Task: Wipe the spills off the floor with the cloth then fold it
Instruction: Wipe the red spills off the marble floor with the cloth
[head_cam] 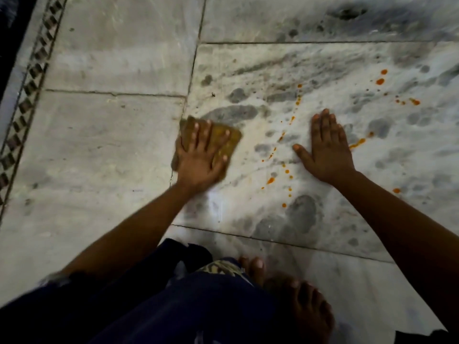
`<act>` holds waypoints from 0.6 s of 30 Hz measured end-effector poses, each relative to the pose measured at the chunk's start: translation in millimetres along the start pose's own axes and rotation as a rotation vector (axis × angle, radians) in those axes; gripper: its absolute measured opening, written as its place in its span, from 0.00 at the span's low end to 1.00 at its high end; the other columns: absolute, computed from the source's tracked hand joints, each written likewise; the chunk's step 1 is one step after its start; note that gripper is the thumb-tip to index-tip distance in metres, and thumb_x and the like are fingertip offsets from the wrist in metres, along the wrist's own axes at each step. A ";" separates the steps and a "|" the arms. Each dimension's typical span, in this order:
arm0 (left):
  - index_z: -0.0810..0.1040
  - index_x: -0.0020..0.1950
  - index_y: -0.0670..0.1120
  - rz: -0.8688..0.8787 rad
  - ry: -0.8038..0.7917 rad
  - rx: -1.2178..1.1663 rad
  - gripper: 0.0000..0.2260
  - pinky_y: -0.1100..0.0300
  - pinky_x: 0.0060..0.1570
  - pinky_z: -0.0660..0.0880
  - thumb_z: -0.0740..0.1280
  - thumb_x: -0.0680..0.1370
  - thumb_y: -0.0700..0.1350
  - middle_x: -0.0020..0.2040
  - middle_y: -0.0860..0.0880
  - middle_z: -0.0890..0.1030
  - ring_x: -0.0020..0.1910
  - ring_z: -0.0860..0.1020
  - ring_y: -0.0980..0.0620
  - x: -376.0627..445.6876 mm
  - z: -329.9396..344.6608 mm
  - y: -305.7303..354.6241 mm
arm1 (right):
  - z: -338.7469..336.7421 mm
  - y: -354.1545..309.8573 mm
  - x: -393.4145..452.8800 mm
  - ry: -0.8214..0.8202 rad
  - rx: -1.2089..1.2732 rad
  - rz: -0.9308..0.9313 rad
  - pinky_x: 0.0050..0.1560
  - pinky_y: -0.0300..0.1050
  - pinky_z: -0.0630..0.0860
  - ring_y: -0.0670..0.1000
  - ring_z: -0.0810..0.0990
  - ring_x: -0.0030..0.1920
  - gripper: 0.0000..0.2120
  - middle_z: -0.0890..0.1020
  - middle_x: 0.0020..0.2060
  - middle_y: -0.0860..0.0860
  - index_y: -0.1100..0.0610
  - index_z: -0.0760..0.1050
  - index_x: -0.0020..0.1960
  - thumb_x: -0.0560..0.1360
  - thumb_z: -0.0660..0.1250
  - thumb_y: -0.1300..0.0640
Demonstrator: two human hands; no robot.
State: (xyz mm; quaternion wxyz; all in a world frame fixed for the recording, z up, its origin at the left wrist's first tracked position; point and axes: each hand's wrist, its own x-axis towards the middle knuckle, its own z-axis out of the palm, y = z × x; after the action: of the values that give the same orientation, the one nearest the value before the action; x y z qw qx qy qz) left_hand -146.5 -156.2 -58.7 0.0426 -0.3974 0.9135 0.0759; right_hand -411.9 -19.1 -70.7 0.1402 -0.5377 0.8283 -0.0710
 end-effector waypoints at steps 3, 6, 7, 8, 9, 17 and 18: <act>0.48 0.75 0.61 -0.114 -0.058 -0.005 0.25 0.33 0.68 0.45 0.48 0.78 0.61 0.78 0.49 0.47 0.76 0.43 0.44 78.0 -21.8 -2.5 | -0.8 0.1 -0.3 0.001 -0.008 -0.001 0.73 0.51 0.42 0.60 0.46 0.76 0.45 0.47 0.75 0.63 0.63 0.45 0.76 0.70 0.38 0.33; 0.48 0.76 0.60 -0.011 -0.114 0.000 0.25 0.30 0.67 0.44 0.45 0.79 0.60 0.78 0.50 0.48 0.76 0.43 0.44 108.2 -26.6 22.1 | -0.7 -0.1 -0.7 -0.009 0.003 -0.003 0.73 0.51 0.42 0.60 0.46 0.76 0.45 0.47 0.75 0.62 0.63 0.45 0.76 0.70 0.38 0.33; 0.51 0.76 0.60 0.055 -0.107 0.018 0.25 0.30 0.66 0.45 0.43 0.78 0.60 0.78 0.49 0.50 0.76 0.45 0.44 99.4 -23.9 32.5 | -0.3 -0.5 -1.3 -0.001 0.008 -0.002 0.73 0.51 0.42 0.60 0.46 0.76 0.44 0.48 0.75 0.62 0.63 0.45 0.76 0.71 0.39 0.33; 0.54 0.75 0.59 0.135 -0.082 0.037 0.26 0.29 0.66 0.46 0.43 0.77 0.60 0.78 0.48 0.54 0.76 0.49 0.43 85.7 -19.2 42.4 | -0.2 0.3 -0.7 0.017 0.010 0.001 0.73 0.52 0.43 0.60 0.48 0.76 0.43 0.49 0.75 0.63 0.64 0.47 0.76 0.71 0.40 0.34; 0.56 0.75 0.58 0.220 -0.050 0.044 0.26 0.29 0.65 0.47 0.44 0.77 0.60 0.77 0.47 0.57 0.76 0.52 0.42 66.4 -13.8 47.6 | 0.3 0.0 -1.0 0.028 0.011 -0.001 0.73 0.52 0.44 0.61 0.49 0.75 0.42 0.50 0.75 0.63 0.64 0.48 0.75 0.72 0.41 0.34; 0.53 0.75 0.60 0.255 0.014 0.028 0.28 0.32 0.64 0.54 0.49 0.75 0.62 0.77 0.48 0.58 0.75 0.53 0.41 75.2 -10.8 24.1 | -0.5 12.3 -13.0 0.085 -0.049 -0.028 0.72 0.51 0.47 0.61 0.56 0.74 0.36 0.57 0.74 0.63 0.63 0.57 0.74 0.76 0.47 0.39; 0.52 0.75 0.61 0.175 -0.002 -0.005 0.27 0.32 0.64 0.53 0.47 0.75 0.63 0.77 0.49 0.55 0.76 0.50 0.42 102.4 -15.3 33.9 | -0.6 14.8 -13.8 0.090 -0.065 -0.024 0.72 0.51 0.46 0.61 0.57 0.74 0.35 0.57 0.74 0.63 0.63 0.57 0.74 0.77 0.47 0.40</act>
State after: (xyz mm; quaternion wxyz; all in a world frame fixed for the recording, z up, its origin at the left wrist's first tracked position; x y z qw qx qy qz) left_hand -241.2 -209.7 -54.2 0.0356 -0.3162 0.9445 0.0818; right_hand -419.7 -0.5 -71.9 0.0841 -0.5481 0.8293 -0.0698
